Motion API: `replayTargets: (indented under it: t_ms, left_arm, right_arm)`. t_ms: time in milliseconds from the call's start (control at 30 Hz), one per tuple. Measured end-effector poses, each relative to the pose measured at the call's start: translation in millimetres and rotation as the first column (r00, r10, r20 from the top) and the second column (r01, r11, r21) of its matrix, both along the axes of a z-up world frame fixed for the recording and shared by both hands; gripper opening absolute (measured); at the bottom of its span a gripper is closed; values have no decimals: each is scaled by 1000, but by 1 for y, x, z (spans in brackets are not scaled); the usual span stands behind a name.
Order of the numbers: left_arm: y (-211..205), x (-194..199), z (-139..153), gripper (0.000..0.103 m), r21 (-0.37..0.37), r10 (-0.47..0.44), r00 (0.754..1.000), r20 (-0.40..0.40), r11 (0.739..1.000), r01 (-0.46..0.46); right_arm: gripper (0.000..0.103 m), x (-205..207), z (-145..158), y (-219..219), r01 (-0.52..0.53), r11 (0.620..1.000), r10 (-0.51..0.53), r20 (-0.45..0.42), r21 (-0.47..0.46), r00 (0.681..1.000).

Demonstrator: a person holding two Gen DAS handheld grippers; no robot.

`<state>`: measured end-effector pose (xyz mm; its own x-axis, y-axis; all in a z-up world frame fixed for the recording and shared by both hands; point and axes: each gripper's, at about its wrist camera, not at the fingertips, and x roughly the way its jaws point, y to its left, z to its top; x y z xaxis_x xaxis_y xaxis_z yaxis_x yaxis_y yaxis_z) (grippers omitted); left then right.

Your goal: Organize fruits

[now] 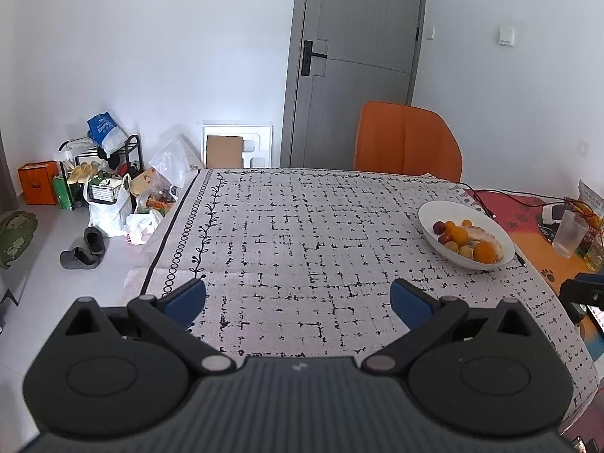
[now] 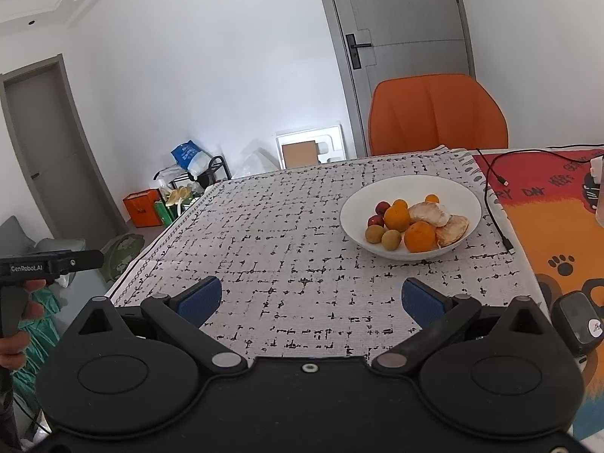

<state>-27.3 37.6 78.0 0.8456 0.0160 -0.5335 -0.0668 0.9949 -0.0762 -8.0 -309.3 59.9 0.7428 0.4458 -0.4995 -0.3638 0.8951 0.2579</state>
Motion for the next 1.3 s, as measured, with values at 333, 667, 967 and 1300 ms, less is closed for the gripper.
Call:
replayTargets:
  t_ms: [333, 667, 967, 1300]
  left_arm:
    - [-1, 1, 0, 103, 2, -4, 1000, -2, 1000, 4]
    - [0, 1, -1, 103, 5, -1, 1000, -5, 1000, 1]
    - [-4, -3, 4, 103, 10, -17, 1000, 11, 1000, 17]
    - [-2, -5, 5, 103, 7, -19, 1000, 14, 1000, 18]
  right_arm:
    - [103, 1, -1, 1, -7, 1000, 7, 0, -3, 1000]
    - [103, 2, -4, 1, 6, 1000, -6, -7, -3, 1000]
    - [103, 2, -3, 0, 1, 1000, -1, -9, 12, 1000]
    - [103, 3, -4, 2, 3, 1000, -2, -13, 12, 1000]
